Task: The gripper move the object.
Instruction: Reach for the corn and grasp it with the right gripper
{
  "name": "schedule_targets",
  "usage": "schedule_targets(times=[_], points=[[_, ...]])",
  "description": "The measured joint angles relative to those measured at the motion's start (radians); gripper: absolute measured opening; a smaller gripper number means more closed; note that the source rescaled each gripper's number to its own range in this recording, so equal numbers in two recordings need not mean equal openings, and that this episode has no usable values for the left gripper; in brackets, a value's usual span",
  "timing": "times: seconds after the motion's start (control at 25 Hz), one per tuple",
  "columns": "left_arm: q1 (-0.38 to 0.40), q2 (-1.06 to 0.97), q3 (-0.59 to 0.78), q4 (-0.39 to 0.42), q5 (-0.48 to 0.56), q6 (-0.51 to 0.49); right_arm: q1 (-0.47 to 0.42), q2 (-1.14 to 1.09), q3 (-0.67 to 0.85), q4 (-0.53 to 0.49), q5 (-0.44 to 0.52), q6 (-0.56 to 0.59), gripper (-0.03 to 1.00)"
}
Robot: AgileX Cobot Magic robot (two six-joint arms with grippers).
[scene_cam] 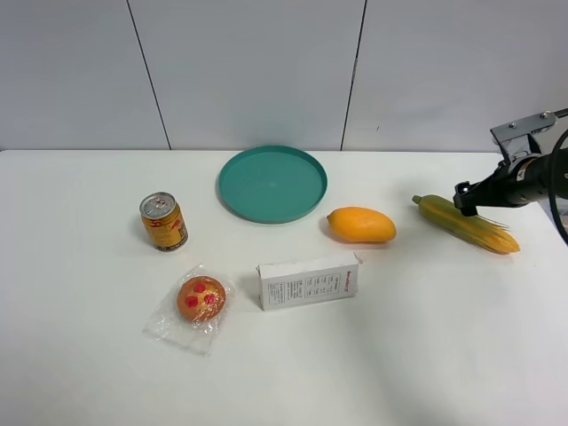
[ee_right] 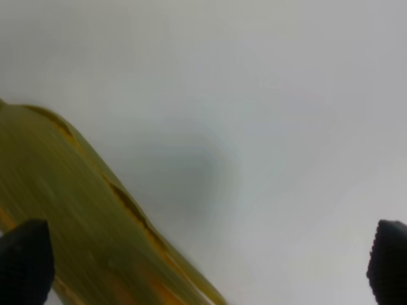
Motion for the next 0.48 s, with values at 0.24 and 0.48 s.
schedule_targets(times=[0.24,0.48], points=[[0.0,0.0,0.0,0.0,0.0,0.0,0.0,0.005,0.0,-0.149,0.009,0.128,1.0],[0.0,0.0,0.0,0.0,0.0,0.0,0.0,0.006,0.0,-0.197,0.009,0.135,1.0]])
